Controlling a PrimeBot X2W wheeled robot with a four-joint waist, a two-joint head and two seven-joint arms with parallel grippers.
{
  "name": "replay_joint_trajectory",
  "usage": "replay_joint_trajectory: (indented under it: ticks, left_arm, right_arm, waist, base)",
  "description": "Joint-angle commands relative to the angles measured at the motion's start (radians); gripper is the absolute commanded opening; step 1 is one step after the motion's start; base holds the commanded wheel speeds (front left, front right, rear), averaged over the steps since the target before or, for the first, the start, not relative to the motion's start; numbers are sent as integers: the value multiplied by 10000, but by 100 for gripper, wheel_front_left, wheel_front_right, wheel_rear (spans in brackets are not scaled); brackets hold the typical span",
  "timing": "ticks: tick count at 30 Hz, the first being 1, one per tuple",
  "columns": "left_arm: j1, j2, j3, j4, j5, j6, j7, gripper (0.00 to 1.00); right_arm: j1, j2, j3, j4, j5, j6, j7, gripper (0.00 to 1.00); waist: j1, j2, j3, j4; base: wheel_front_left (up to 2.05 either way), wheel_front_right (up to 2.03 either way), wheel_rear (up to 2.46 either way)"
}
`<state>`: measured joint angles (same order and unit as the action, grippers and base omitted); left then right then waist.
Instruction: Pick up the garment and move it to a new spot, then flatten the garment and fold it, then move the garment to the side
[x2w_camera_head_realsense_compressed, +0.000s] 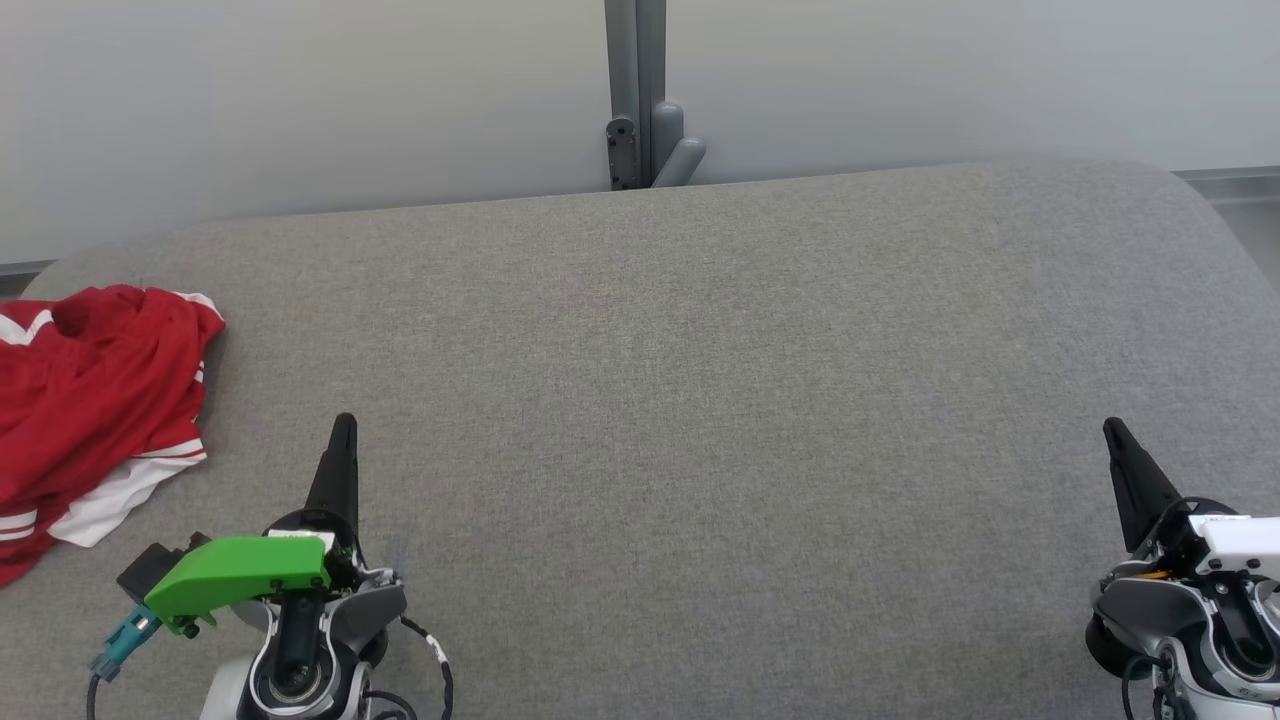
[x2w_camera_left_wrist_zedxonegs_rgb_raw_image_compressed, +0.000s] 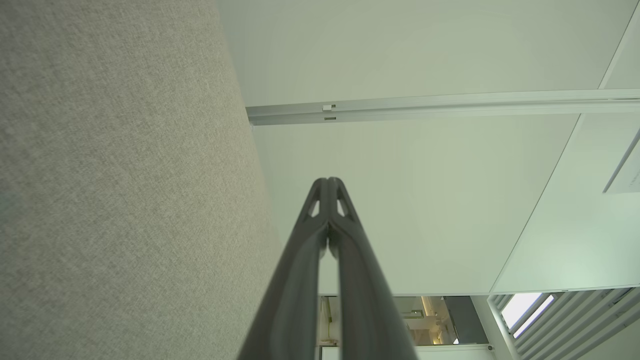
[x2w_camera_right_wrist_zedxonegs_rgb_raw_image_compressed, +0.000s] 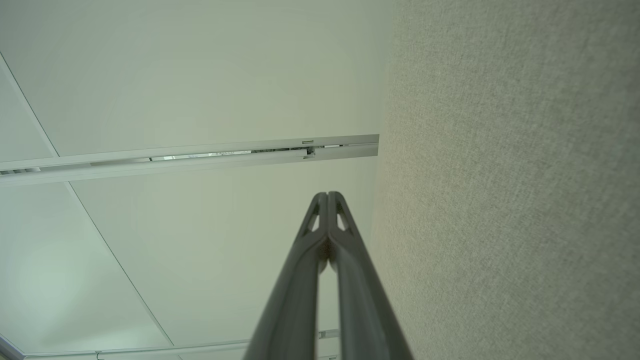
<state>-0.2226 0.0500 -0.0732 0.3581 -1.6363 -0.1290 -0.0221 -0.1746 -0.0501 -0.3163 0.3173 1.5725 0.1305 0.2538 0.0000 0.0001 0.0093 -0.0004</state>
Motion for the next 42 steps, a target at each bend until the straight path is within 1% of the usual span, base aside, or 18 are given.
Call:
replay_joint_trajectory:
  ticks: [1, 42]
  left_arm:
    - [-156, 7, -1, -13, -109, -62, -14, 0]
    - [-156, 7, -1, -12, -110, -60, -13, 0]
  right_arm:
    - [-107, -6, -18, 9, -47, 5, 26, 0]
    - [-107, -6, -18, 9, -48, 5, 25, 0]
  waist:
    - [0, -1, 0, 0]
    - [0, -1, 0, 0]
  base:
    - [0, 0, 0]
    - [0, 0, 0]
